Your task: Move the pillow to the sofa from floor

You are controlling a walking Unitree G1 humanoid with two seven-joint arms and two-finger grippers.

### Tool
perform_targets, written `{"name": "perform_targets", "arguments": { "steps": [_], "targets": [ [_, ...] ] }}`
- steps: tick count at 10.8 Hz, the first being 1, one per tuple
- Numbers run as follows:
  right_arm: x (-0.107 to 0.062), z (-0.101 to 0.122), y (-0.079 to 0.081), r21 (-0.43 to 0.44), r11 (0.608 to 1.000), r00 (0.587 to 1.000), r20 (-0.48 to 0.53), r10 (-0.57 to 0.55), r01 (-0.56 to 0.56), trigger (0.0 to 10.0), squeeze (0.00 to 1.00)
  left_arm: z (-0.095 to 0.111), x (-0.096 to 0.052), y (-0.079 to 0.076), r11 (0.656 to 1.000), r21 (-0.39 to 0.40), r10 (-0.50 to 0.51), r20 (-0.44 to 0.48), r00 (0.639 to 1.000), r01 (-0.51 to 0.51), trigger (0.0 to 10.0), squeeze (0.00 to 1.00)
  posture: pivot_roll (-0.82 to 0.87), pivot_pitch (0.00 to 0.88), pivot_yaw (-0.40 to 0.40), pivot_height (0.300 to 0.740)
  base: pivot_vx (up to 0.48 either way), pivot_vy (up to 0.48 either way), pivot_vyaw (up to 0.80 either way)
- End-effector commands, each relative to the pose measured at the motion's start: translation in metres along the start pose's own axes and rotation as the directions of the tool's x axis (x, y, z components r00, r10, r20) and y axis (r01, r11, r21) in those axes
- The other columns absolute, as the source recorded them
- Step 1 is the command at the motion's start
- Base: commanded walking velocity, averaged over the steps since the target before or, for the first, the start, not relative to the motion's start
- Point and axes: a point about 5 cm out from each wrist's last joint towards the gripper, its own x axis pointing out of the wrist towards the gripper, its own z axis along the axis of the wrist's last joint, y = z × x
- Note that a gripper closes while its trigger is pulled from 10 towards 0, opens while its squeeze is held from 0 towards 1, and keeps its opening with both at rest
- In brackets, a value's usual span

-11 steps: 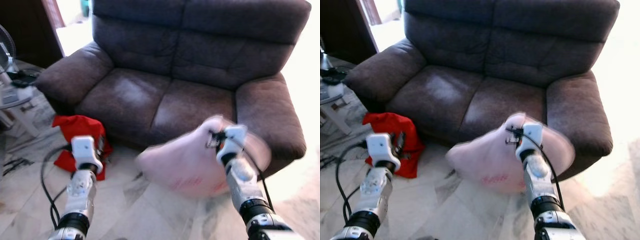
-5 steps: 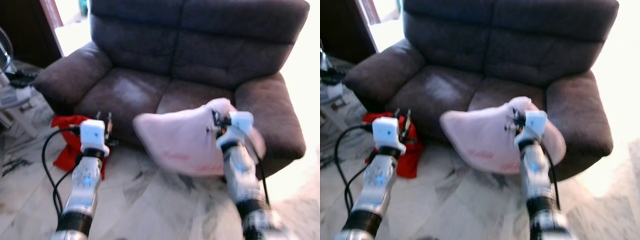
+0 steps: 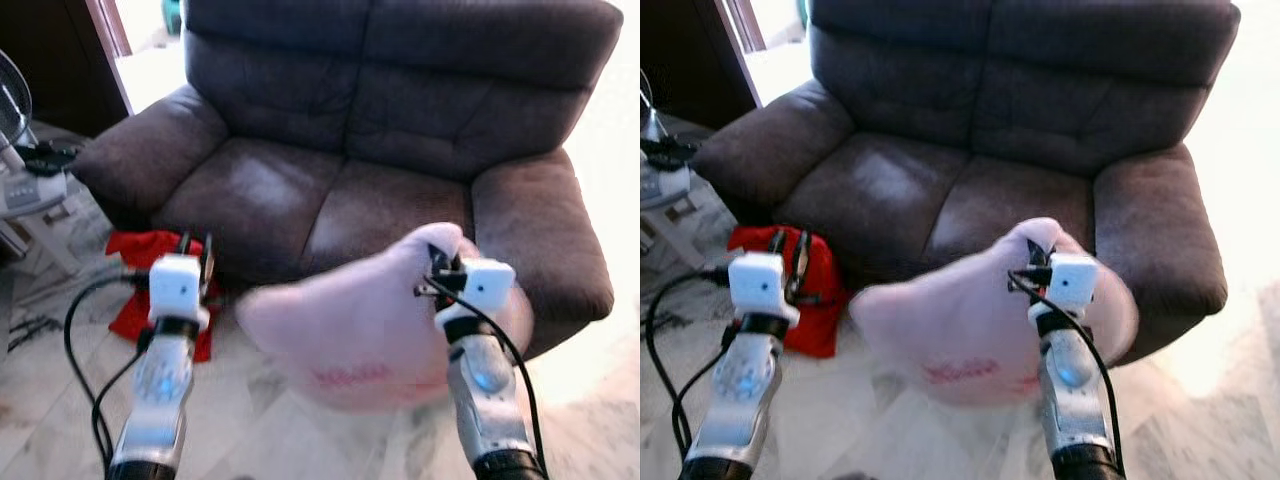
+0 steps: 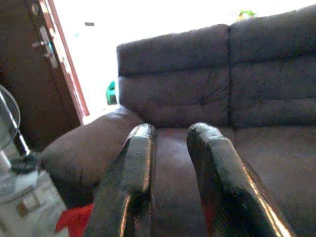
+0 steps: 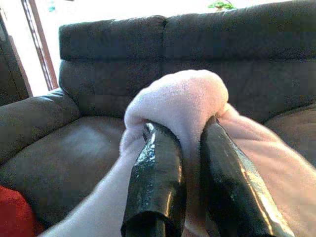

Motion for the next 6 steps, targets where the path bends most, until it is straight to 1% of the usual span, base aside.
{"name": "perform_targets", "arguments": {
  "steps": [1, 2, 4, 5, 6],
  "targets": [
    [0.009, 0.025, 0.000, -0.015, 1.000, 0.994, 0.108, 0.000, 0.002, 10.0, 0.00, 0.005, -0.001, -0.004, 1.000, 0.017, -0.011, 0.012, 1.000, 0.011, 10.0, 0.00, 0.04, 0.000, -0.050, 0.740, 0.000, 0.000, 0.00],
    [0.009, 0.028, 0.002, -0.017, 1.000, 0.995, 0.104, 0.002, -0.001, 10.0, 0.00, 0.007, 0.000, -0.006, 1.000, 0.020, -0.011, 0.012, 1.000, 0.011, 10.0, 0.00, 0.04, 0.000, -0.050, 0.740, 0.000, 0.000, 0.00],
    [0.015, 0.039, 0.009, -0.009, 0.999, 0.992, 0.121, 0.034, -0.033, 10.0, 0.00, 0.014, 0.003, -0.006, 1.000, 0.018, -0.010, 0.012, 1.000, 0.010, 10.0, 0.00, 0.04, 0.000, -0.056, 0.740, 0.246, 0.000, 0.00],
    [0.016, 0.039, 0.017, 0.004, 0.995, 0.989, 0.115, 0.096, -0.097, 10.0, 0.00, 0.015, 0.004, -0.005, 1.000, 0.020, -0.005, 0.015, 1.000, 0.005, 10.0, 0.00, 0.04, 0.000, -0.057, 0.740, 0.285, 0.000, 0.00],
    [0.015, 0.038, 0.020, -0.013, 0.993, 0.986, 0.110, 0.122, -0.121, 10.0, 0.00, 0.016, 0.005, -0.003, 1.000, 0.020, 0.000, 0.019, 1.000, -0.001, 10.0, 0.00, 0.05, 0.000, -0.060, 0.740, 0.292, 0.000, 0.00]
  ]
}}
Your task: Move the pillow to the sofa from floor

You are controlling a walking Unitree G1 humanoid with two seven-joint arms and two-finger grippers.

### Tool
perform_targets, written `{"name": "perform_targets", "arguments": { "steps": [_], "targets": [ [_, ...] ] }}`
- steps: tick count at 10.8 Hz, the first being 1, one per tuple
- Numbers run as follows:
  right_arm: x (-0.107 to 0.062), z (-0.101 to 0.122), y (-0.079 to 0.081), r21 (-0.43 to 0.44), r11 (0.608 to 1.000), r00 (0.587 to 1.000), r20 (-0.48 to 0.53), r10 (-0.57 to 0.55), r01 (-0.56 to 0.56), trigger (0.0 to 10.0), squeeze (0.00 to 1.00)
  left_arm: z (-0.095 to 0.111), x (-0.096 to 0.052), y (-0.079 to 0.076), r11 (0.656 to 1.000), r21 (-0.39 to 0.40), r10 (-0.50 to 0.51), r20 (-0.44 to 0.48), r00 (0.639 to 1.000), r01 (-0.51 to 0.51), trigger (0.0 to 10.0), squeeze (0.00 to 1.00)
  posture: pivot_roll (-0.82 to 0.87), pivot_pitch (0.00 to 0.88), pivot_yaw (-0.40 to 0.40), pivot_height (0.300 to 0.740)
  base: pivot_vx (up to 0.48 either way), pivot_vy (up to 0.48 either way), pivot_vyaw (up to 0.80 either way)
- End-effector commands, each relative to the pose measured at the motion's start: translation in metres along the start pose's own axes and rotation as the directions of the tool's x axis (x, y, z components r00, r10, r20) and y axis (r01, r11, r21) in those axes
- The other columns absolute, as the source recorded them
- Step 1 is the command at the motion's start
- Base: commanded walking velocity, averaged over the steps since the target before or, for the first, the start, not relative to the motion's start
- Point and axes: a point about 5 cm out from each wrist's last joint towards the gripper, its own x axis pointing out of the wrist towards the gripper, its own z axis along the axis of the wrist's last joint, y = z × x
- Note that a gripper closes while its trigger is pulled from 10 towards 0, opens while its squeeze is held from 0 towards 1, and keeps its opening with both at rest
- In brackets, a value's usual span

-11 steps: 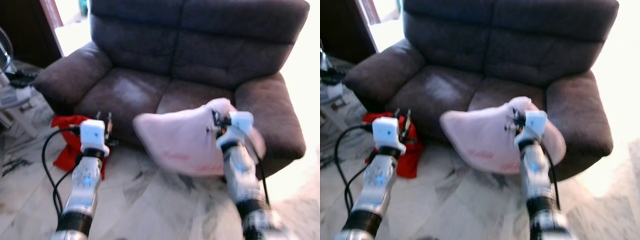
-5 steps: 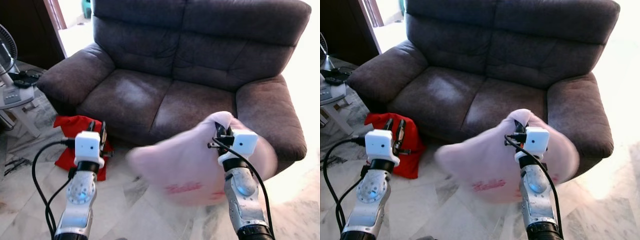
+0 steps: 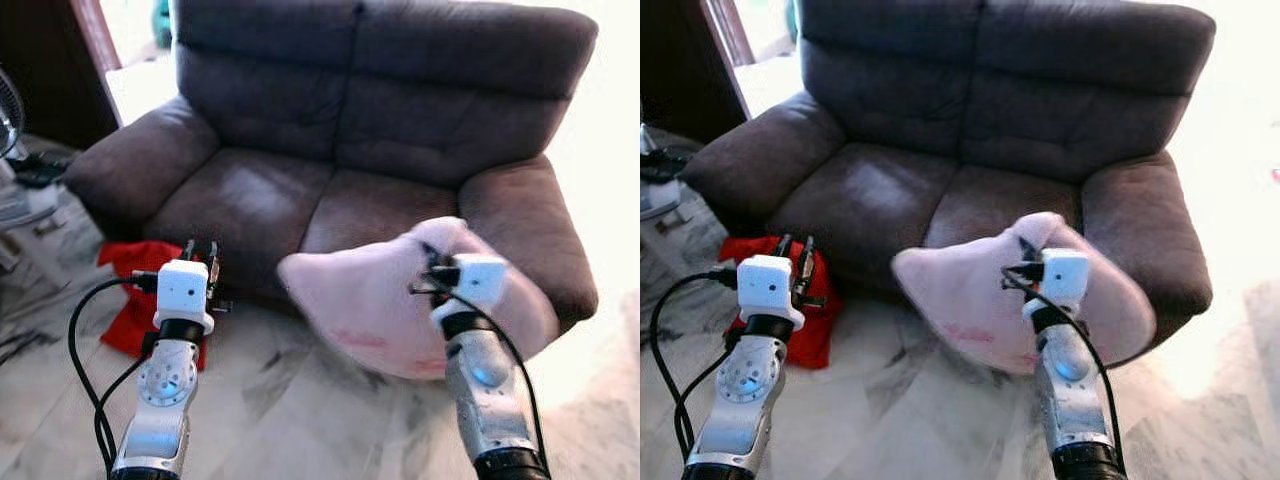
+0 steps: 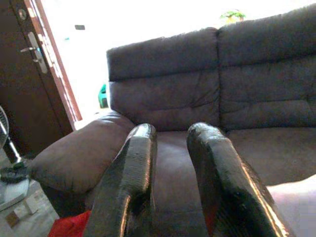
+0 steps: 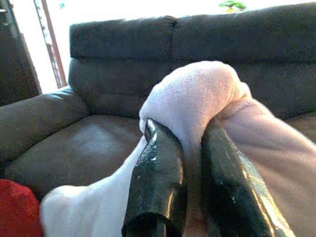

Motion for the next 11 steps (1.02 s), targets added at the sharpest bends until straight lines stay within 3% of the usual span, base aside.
{"name": "perform_targets", "arguments": {
  "steps": [1, 4, 11],
  "targets": [
    [0.011, 0.033, 0.008, -0.010, 0.999, 0.990, 0.139, 0.038, -0.037, 10.0, 0.00, 0.008, 0.005, 0.006, 1.000, 0.006, 0.025, 0.024, 0.999, -0.025, 10.0, 0.00, 0.05, 0.000, -0.060, 0.740, 0.296, 0.000, 0.00],
    [0.011, 0.037, 0.017, -0.002, 0.994, 0.984, 0.137, 0.111, -0.112, 10.0, 0.00, 0.011, 0.012, 0.009, 1.000, 0.008, 0.029, 0.027, 0.999, -0.029, 10.0, 0.00, 0.04, 0.000, -0.056, 0.740, 0.326, 0.000, 0.00],
    [0.012, 0.040, 0.020, 0.000, 0.992, 0.984, 0.124, 0.124, -0.125, 10.0, 0.00, 0.017, 0.021, 0.007, 1.000, 0.003, 0.017, 0.046, 0.999, -0.018, 10.0, 0.00, 0.05, 0.000, -0.054, 0.740, 0.367, 0.000, 0.00]
  ]
}}
